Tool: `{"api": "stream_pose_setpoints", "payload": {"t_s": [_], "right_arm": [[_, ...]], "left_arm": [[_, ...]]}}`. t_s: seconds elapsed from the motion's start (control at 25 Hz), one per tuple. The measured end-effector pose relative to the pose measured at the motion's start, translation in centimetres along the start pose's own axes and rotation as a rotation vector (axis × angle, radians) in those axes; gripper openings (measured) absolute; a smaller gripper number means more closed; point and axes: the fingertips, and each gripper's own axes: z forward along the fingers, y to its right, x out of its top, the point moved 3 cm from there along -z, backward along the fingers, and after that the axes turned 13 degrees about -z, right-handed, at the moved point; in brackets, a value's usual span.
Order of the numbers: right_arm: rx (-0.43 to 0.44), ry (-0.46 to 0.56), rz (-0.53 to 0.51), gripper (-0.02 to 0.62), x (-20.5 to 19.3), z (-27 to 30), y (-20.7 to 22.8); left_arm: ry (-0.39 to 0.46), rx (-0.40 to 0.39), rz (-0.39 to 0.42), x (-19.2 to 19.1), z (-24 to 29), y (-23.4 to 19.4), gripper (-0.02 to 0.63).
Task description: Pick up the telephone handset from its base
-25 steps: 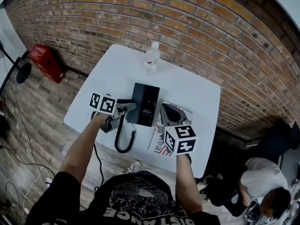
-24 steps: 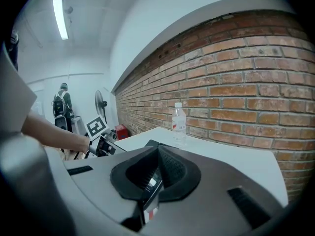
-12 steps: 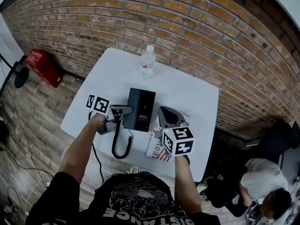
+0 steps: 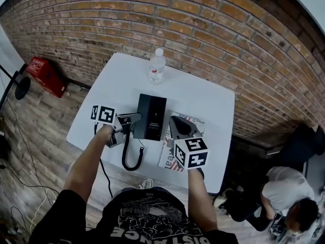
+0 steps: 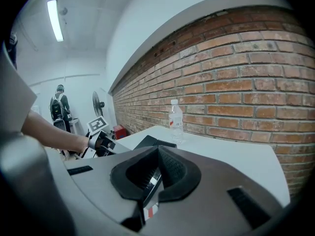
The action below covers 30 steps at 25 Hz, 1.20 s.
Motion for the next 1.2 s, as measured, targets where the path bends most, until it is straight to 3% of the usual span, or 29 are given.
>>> {"api": "stream_pose_setpoints", "payload": {"t_s": [0.24,0.56,1.2], "right_arm": [[-0.031,0.007,0.004,0.002,0.1,-2.1,-0.8],[-0.084,0.021,0.006,0.002,0.8,-5.2,-2.7],[-0.224,0.077,0.031,0.002,2.5,-12.8,-8.1]], "left_arm": [[0.046,0.029,0.008,-0.6,-0.6,0.4,0.077],[0.113,-0.009,0.059,-1.3,-2.8,3.8,0.075],[0.259,-0.006,0.331,-6.7,-10.0,13.8,0.075]]}}
